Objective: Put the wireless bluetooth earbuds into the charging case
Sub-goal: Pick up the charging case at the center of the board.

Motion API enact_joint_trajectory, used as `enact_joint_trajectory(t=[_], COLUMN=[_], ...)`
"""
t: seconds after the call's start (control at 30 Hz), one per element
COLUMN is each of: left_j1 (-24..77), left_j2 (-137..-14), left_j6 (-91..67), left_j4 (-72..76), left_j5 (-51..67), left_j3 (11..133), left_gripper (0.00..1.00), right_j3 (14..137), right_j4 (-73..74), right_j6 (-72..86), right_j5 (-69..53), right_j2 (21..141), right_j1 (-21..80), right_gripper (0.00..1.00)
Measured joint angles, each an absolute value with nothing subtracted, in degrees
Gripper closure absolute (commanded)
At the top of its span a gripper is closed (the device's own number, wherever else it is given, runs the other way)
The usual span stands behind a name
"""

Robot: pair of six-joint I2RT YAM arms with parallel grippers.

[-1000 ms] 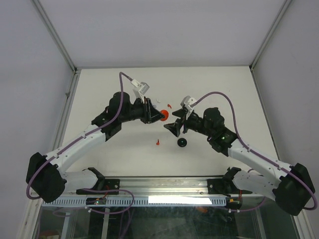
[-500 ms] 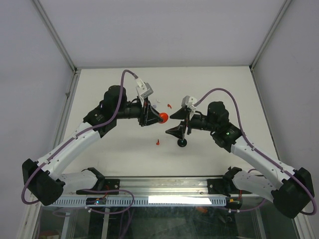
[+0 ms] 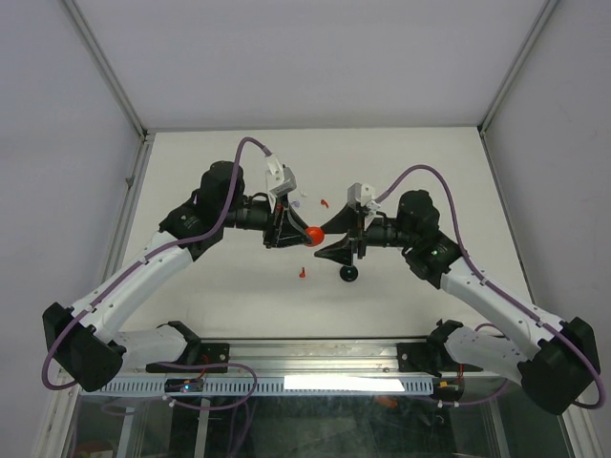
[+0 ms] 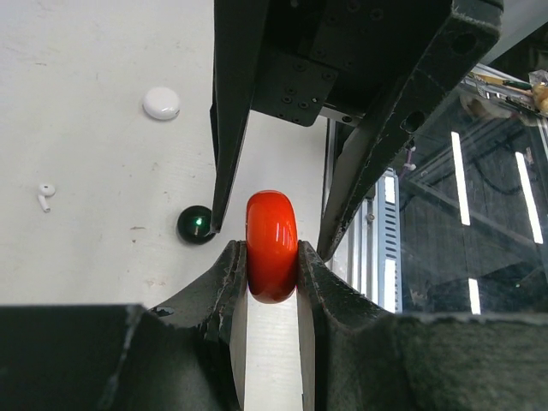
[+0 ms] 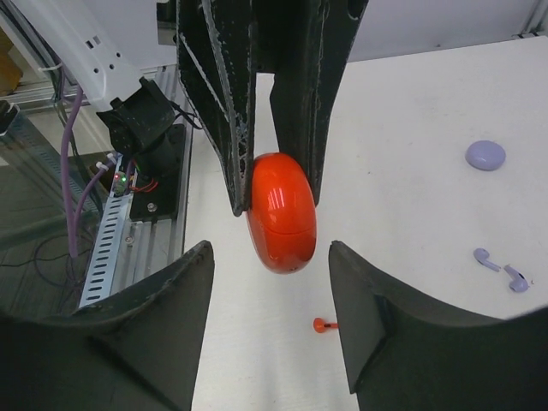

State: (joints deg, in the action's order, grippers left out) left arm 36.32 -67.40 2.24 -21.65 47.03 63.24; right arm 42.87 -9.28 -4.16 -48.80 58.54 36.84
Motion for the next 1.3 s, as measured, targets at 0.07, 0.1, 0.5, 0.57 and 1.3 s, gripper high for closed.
enact_joint_trajectory(t=[0.07,0.1,0.5,0.57,1.3], left_j1=[36.3,36.3,36.3,36.3,36.3], left_j2=[-67.4,-67.4,-67.5,-67.5,-65.2], left_j6=[2.5,2.6,3.3,3.5,3.3], left_j4=[-21.7,-21.7,-22.0,-22.1,-20.0], left_j5=[47.2,47.4,48.5,48.6,45.4], left_j3=[63.3,63.3,63.3,63.3,62.6], left_gripper=[1.0,1.0,1.0,0.92,0.34], right_j3=[43.0,43.0,43.1,43.1,41.4], right_j4=[-10.2,-10.7,-14.5,-14.7,-19.1], right_j6=[-3.2,-2.6,2.1,2.6,7.6], right_j5=[-49.6,-50.0,-51.7,-51.8,-51.2], right_j2=[59.0,59.3,61.0,61.2,60.7], right_j1=[36.8,36.8,36.8,36.7,36.6], right_gripper=[0.46,0.48,0.7,0.8,1.0])
